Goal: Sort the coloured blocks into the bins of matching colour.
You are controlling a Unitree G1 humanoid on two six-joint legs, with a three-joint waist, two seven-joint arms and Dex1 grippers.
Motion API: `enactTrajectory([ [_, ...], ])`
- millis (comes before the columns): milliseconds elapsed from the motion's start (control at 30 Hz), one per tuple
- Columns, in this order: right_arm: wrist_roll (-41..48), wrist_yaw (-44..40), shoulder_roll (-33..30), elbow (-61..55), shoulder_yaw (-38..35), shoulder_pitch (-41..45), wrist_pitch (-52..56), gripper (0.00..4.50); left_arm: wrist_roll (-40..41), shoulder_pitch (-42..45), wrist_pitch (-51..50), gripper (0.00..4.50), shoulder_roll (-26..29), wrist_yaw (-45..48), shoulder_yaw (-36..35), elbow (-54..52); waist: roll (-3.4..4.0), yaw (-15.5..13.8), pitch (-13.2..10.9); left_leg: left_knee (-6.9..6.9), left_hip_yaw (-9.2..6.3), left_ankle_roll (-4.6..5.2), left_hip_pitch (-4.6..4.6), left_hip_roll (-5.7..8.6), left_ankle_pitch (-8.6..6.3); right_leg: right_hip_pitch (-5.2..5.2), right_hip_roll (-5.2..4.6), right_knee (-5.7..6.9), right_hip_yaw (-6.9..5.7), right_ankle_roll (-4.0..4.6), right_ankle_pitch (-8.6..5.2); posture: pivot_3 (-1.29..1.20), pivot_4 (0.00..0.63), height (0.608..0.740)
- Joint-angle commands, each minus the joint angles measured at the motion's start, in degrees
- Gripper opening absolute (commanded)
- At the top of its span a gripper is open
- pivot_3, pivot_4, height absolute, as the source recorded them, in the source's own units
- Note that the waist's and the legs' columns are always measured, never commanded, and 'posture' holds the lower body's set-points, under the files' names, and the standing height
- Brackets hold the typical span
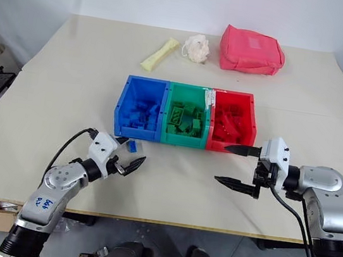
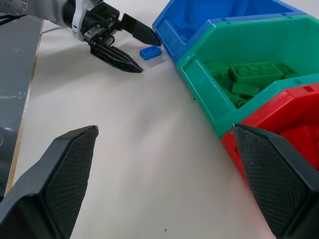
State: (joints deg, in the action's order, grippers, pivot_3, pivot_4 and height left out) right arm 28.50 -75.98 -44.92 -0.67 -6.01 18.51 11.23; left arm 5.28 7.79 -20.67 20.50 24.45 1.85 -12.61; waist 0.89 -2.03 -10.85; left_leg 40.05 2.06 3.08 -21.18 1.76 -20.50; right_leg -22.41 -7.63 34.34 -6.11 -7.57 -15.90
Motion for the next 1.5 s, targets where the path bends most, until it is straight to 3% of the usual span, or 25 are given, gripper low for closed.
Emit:
enactTrajectory([
  [33, 0.9, -0.4, -1.3, -0.9, -2.0, 0.4, -0.4, 4.50, -0.4, 0.4, -2.5, 3.87, -0.7, -0.2, 1.6, 3.4, 0.00, -0.2, 0.0, 0.01, 0.00, 0.00, 0.00, 0.00, 0.00, 0.01, 0.00, 0.00, 0.00, 0.00, 0.00, 0.00, 0.150, 0.740],
  [400, 0.8, -0.7, -1.9, -1.1, -3.1, -0.5, -0.7, 4.50, 2.2, 0.8, -7.5, 0.60, -1.0, 1.2, 1.0, 2.7, 0.11, -0.2, 0.1, 0.01, 0.02, 0.01, 0.07, 0.01, 0.01, 0.03, 0.01, 0.04, 0.00, 0.00, 0.00, 0.00, 0.150, 0.740],
  [433, 0.8, -0.6, -2.0, -1.1, -3.3, -0.8, -0.7, 4.50, 2.8, 0.6, -7.7, 0.48, -0.7, 1.8, 0.6, 1.5, 0.11, -0.2, 0.1, 0.01, 0.02, 0.01, 0.07, 0.01, 0.01, 0.03, 0.01, 0.04, 0.01, 0.00, 0.00, 0.00, 0.150, 0.740],
  [900, 0.9, 1.1, -1.2, -2.3, -4.3, -3.1, -1.5, 4.50, 17.4, 10.3, -20.6, 0.50, 9.0, 10.3, -7.4, -12.3, 0.08, 0.5, 0.1, -0.03, -0.03, 0.00, -0.02, -0.01, 0.00, -0.03, 0.01, 0.00, 0.01, 0.00, 0.00, 0.00, 0.150, 0.740],
  [1033, 1.2, 2.8, -0.6, -3.8, -4.4, -4.5, -1.5, 4.50, 15.5, 19.2, -18.3, 0.50, 10.4, 10.4, -6.8, -3.6, 0.04, 0.3, 0.1, 0.00, -0.05, 0.00, -0.06, -0.02, 0.01, -0.03, 0.09, 0.01, -0.04, 0.00, 0.00, 0.00, 0.150, 0.740],
  [1133, 1.4, 4.0, 0.1, -4.5, -4.6, -4.8, -1.4, 4.50, 10.6, 26.7, -11.4, 0.50, 10.0, 11.5, -2.8, 9.7, 0.04, 0.2, 0.1, 0.01, 0.02, 0.02, -0.02, 0.04, 0.02, 0.00, 0.12, 0.02, -0.17, -0.01, 0.00, 0.00, 0.150, 0.740],
  [1167, 1.4, 4.4, 0.2, -4.9, -4.7, -5.1, -1.4, 4.50, 9.5, 29.1, -9.6, 1.21, 9.6, 12.0, -1.8, 13.9, 0.04, 0.2, 0.1, -0.01, 0.05, 0.02, -0.01, 0.05, 0.02, -0.02, 0.14, 0.01, -0.29, -0.01, 0.00, 0.00, 0.150, 0.740],
  [1267, 1.7, 5.5, 0.0, -6.1, -5.6, -6.3, -1.2, 4.50, 9.4, 32.9, -5.7, 1.97, 8.2, 14.3, -1.3, 20.0, 0.03, 0.4, 0.1, -0.06, 0.07, 0.03, -0.06, 0.07, 0.02, -0.07, 0.15, 0.01, -0.44, -0.03, 0.01, 0.00, 0.150, 0.740],
  [1500, 2.1, 7.0, -1.0, -7.8, -7.3, -8.4, -1.0, 4.50, 11.3, 35.3, -2.6, 4.11, 7.6, 17.5, -3.6, 22.8, -0.05, 0.5, 0.0, -0.07, 0.06, 0.04, -0.11, 0.04, 0.02, -0.10, 0.14, -0.01, -0.54, -0.04, 0.02, 0.00, 0.150, 0.740],
])
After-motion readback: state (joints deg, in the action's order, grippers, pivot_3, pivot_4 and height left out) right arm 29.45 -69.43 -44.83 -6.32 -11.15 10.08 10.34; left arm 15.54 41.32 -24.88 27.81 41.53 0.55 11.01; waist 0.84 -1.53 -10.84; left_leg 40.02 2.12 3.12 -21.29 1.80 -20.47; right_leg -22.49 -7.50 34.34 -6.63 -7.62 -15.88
